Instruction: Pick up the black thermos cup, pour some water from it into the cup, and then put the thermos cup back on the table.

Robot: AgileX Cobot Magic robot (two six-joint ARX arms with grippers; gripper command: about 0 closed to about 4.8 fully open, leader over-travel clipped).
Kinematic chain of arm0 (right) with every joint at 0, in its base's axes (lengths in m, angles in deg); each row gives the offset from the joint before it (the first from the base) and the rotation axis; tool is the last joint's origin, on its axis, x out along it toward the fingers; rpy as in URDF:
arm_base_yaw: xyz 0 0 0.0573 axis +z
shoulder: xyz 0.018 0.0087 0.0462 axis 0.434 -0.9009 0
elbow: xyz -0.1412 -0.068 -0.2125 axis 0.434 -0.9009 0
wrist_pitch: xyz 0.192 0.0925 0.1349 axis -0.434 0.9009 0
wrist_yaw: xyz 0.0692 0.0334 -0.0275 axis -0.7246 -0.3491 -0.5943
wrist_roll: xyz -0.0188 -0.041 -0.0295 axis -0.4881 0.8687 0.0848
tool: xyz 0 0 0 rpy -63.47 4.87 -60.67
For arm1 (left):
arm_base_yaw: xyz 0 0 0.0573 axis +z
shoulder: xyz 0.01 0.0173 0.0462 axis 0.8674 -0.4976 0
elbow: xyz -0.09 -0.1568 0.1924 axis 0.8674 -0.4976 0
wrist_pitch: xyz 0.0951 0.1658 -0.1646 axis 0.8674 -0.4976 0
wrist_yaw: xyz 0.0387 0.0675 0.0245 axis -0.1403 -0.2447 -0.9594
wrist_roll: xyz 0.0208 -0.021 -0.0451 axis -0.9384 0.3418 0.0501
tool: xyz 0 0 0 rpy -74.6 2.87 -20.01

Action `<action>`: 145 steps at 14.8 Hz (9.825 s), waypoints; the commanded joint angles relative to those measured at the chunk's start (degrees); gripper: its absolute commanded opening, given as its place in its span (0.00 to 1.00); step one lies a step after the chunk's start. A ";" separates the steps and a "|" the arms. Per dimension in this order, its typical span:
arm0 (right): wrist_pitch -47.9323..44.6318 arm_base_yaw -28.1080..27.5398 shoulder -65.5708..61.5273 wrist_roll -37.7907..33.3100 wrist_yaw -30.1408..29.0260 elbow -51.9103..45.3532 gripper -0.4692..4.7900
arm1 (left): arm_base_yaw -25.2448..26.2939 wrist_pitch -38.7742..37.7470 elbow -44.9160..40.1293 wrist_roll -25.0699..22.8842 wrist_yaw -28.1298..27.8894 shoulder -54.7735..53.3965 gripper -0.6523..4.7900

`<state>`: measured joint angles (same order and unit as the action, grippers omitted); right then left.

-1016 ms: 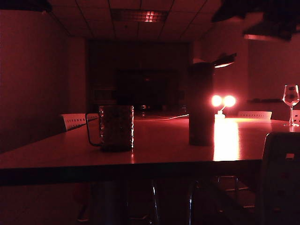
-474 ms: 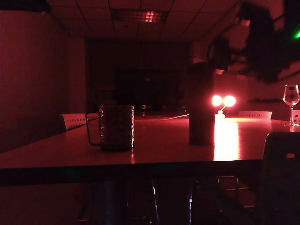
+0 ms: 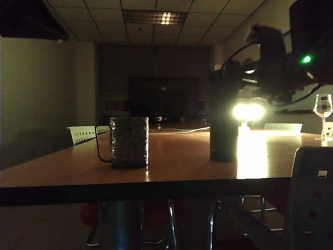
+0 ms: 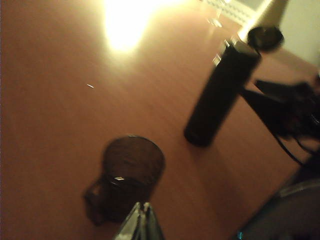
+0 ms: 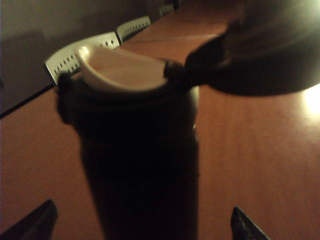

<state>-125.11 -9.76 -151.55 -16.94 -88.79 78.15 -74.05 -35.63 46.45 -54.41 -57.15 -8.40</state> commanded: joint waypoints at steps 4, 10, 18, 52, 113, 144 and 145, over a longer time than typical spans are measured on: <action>-0.87 0.28 -6.21 -0.22 -1.42 6.84 1.00 | -7.72 -0.59 0.42 -5.77 -6.56 -1.90 0.11; -1.25 0.42 -12.46 -0.24 -1.42 10.80 1.00 | -7.78 -0.33 0.42 -5.73 -6.49 -1.92 0.11; -0.79 0.42 -15.08 -0.22 -1.46 12.66 0.80 | -7.82 -0.24 0.42 -5.57 -6.51 -1.92 0.11; 24.52 17.59 -11.85 51.84 15.08 27.89 0.39 | -7.91 -7.61 4.57 -6.84 -8.26 -1.90 0.11; 21.16 17.66 -11.85 89.77 21.88 27.91 0.39 | -7.93 -12.74 4.57 -9.64 -6.93 -1.90 0.11; 21.24 17.66 -11.85 67.32 21.22 27.89 0.39 | -7.93 -12.74 4.57 -9.64 -6.95 -1.90 0.11; 21.24 17.66 -11.85 66.27 21.22 27.89 0.39 | -7.93 -12.74 4.57 -9.64 -6.95 -1.90 0.11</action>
<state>-98.78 7.93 -164.47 50.36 -67.63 105.21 -81.90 -48.74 50.71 -63.83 -64.54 -10.41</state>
